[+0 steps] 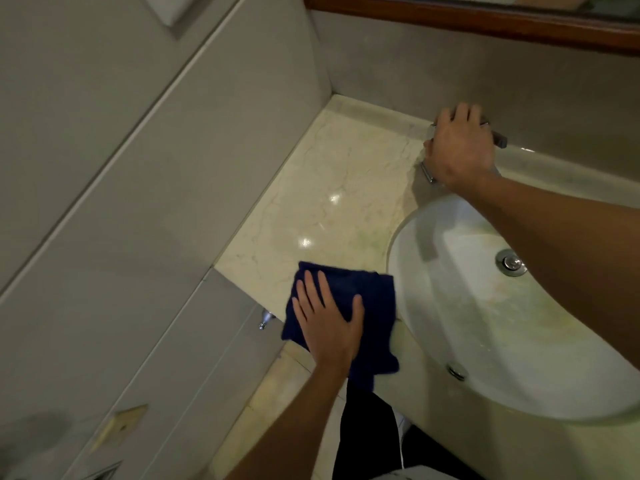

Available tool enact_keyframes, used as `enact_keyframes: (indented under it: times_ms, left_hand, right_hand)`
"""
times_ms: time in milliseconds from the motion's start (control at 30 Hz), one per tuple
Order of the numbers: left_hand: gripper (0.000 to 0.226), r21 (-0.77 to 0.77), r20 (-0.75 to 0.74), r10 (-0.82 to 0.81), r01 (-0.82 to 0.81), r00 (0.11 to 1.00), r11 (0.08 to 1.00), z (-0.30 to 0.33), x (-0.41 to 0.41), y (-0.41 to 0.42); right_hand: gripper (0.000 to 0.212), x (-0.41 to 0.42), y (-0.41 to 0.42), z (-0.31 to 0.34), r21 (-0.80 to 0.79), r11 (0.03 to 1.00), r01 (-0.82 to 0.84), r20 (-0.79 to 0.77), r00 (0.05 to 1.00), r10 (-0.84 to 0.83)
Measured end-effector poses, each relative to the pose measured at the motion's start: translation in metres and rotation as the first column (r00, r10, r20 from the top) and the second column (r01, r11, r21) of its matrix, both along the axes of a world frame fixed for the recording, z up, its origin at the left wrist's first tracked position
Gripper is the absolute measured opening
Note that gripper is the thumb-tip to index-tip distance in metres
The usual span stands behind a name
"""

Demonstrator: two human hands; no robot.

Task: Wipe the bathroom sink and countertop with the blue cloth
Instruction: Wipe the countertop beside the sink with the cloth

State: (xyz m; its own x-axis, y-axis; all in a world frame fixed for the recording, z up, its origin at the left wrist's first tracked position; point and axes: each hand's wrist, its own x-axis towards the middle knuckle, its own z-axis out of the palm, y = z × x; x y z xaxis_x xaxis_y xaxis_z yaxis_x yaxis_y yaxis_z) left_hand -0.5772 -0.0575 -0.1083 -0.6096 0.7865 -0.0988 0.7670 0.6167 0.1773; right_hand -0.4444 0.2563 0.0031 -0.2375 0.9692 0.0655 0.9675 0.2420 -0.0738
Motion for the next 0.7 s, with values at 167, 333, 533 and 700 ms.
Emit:
enact_keyframes:
  times_ms: [167,333,533,700]
  left_hand:
    - [0.084,-0.017,0.006,0.054,-0.053,0.999,0.998,0.000,0.041,-0.012]
    - [0.081,-0.009,-0.015,0.052,-0.053,0.999,0.999,-0.001,0.037,-0.009]
    - [0.081,0.015,-0.008,0.063,-0.063,0.998,0.998,0.000,0.037,-0.009]
    - [0.081,0.014,-0.008,0.056,-0.056,0.998,0.998,0.001,0.038,-0.010]
  right_hand:
    - [0.042,0.001,0.001,0.000,0.003,1.000,-0.003,-0.022,1.000,0.003]
    - [0.041,0.002,0.002,-0.005,0.016,1.000,-0.001,0.005,1.000,0.000]
    - [0.043,0.003,0.003,-0.007,0.014,1.000,0.000,0.001,1.000,0.000]
    - [0.053,0.003,0.001,-0.004,-0.014,1.000,0.008,-0.015,1.000,-0.008]
